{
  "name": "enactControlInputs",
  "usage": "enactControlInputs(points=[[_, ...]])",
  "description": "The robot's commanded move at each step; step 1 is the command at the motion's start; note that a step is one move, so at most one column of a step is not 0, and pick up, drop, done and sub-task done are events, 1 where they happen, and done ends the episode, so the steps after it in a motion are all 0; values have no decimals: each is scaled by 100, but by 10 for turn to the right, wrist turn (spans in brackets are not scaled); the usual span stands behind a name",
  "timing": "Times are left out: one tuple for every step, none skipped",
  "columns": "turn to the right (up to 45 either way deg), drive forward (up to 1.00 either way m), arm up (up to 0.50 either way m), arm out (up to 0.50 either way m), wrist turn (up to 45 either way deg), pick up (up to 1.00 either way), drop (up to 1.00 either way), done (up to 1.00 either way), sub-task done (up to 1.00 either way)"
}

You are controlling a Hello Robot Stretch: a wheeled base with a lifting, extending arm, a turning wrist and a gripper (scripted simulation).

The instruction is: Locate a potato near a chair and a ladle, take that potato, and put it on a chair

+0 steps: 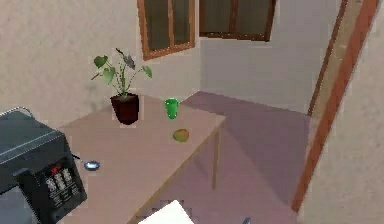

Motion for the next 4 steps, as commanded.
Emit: enactControlInputs(points=[[-450, 0, 0, 0, 0, 0, 0, 0, 0], [-450, 0, 0, 0, 0, 0, 0, 0, 0], [-150, 0, 0, 0, 0, 0, 0, 0, 0], [0, 0, 0, 28, 0, 0, 0, 0, 0]])
